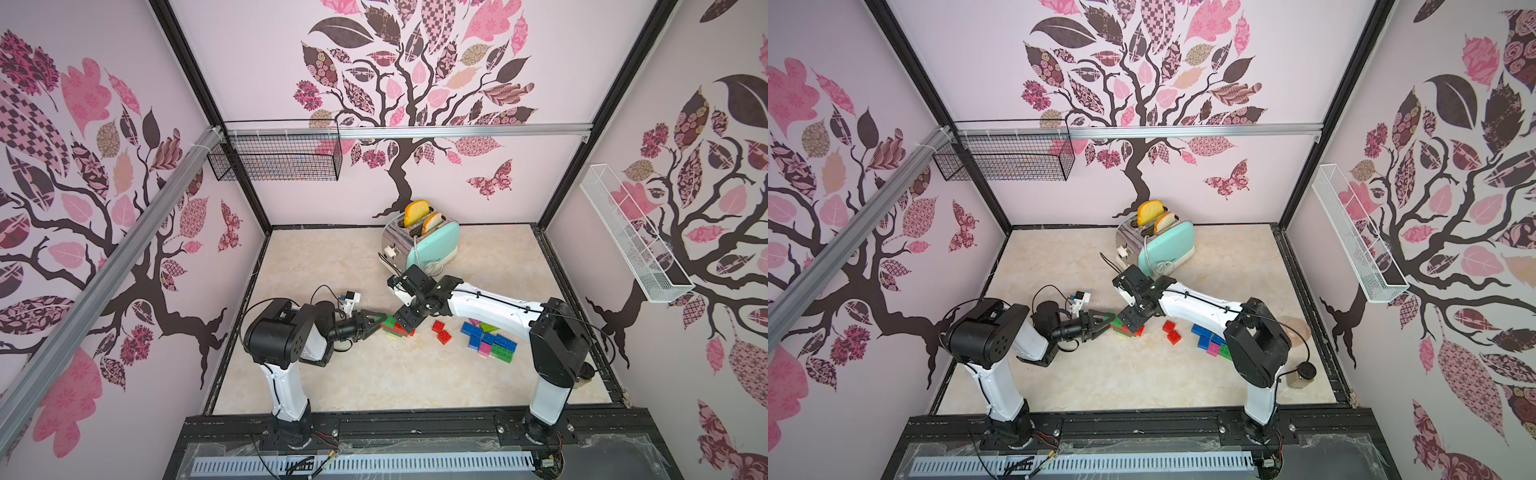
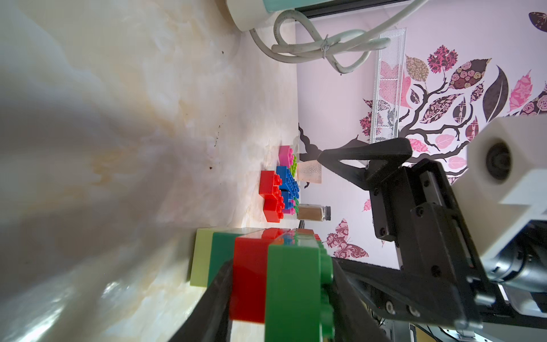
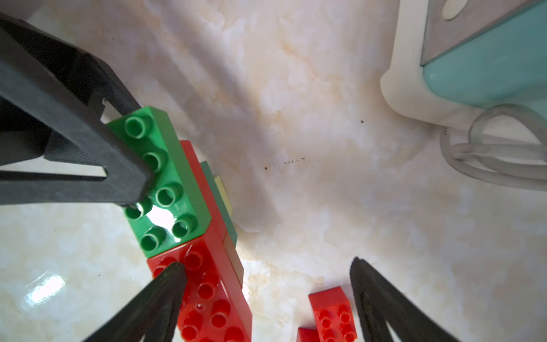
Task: Assemble a heart with lego
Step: Assemble the lego brick with the lego brick.
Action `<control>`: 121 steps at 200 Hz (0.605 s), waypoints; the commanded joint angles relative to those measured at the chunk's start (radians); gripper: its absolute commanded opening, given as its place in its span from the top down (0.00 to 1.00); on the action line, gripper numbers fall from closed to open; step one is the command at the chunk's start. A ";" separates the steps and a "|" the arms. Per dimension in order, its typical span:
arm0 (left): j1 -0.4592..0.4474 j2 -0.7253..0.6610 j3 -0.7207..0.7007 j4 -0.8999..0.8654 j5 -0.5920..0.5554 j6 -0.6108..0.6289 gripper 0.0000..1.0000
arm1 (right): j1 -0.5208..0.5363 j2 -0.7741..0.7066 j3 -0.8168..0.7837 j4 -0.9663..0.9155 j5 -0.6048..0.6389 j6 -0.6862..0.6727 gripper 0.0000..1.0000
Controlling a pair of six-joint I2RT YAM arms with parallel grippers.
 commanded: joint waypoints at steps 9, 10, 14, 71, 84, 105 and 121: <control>0.009 0.021 -0.009 -0.011 -0.025 0.011 0.66 | 0.005 -0.087 -0.015 -0.031 0.022 0.015 0.10; 0.009 0.021 -0.009 -0.011 -0.025 0.012 0.66 | 0.004 -0.089 -0.015 -0.030 0.022 0.015 0.10; 0.009 0.020 -0.008 -0.011 -0.024 0.012 0.66 | 0.004 -0.095 -0.020 -0.027 0.024 0.017 0.09; 0.010 0.017 -0.004 -0.013 -0.024 0.008 0.66 | 0.004 -0.045 -0.105 -0.041 0.036 0.055 0.09; 0.010 0.013 -0.004 -0.013 -0.024 0.007 0.67 | 0.005 -0.046 -0.118 -0.030 0.038 0.055 0.09; 0.011 0.013 -0.002 -0.013 -0.024 0.006 0.67 | 0.004 -0.059 -0.107 -0.037 0.061 0.051 0.09; 0.012 0.014 -0.002 -0.013 -0.023 0.007 0.66 | -0.004 -0.099 -0.112 -0.026 0.058 0.051 0.08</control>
